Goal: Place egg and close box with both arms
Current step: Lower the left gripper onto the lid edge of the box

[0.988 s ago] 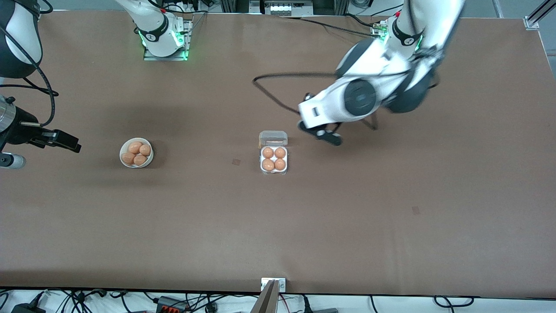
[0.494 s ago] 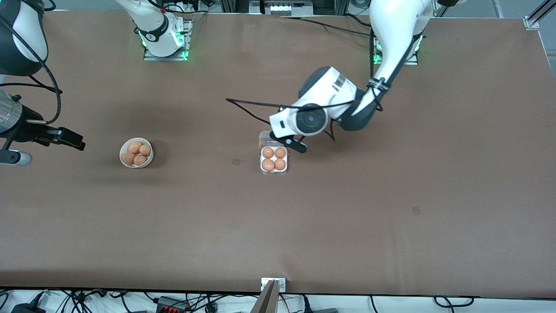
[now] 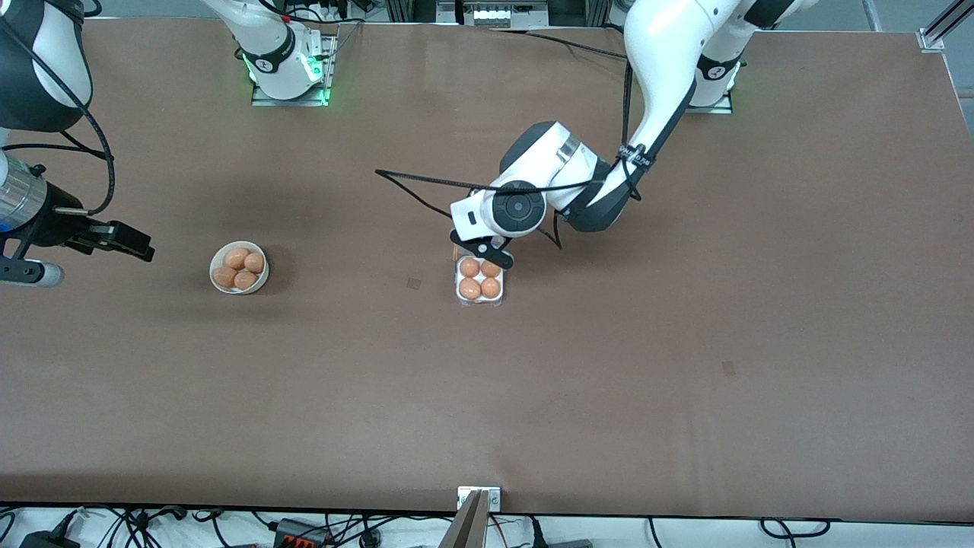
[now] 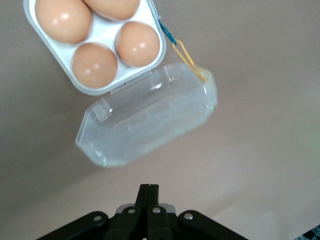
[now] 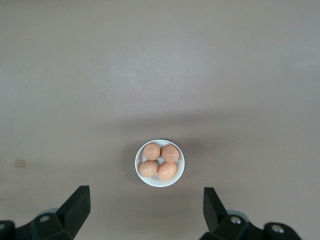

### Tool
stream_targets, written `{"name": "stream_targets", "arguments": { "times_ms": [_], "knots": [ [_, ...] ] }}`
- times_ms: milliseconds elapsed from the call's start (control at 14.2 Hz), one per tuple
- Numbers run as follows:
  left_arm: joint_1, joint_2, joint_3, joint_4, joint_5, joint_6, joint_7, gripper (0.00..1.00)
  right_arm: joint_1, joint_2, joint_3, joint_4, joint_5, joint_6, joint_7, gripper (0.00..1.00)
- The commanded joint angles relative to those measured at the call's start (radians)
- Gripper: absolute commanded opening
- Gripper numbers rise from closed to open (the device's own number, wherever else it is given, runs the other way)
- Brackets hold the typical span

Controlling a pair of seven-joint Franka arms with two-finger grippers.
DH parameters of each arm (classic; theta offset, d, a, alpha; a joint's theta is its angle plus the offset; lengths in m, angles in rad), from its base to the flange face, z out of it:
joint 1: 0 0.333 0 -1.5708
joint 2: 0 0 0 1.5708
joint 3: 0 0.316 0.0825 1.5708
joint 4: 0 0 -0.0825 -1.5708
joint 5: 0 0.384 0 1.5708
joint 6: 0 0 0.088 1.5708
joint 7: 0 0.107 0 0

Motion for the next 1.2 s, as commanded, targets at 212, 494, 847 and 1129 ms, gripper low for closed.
{"name": "stream_targets", "arguments": {
  "times_ms": [212,494,847,1129],
  "knots": [
    [-0.026,0.052,0.01,0.042,-0.015,0.031,-0.08,0.0,-0.011,-0.011,0.01,-0.011,-0.001,0.019,0.001,1.0],
    [-0.032,0.09,0.01,0.094,-0.015,0.036,-0.159,0.0,-0.011,-0.014,0.01,-0.011,-0.001,0.014,0.003,1.0],
    [-0.023,0.142,0.012,0.179,-0.015,0.037,-0.152,0.0,-0.011,-0.014,0.01,-0.011,-0.003,0.014,0.001,1.0],
    [0.005,0.139,0.009,0.2,-0.016,0.031,-0.152,0.0,-0.011,-0.014,0.01,-0.011,-0.001,0.016,0.001,1.0]
  ]
}}
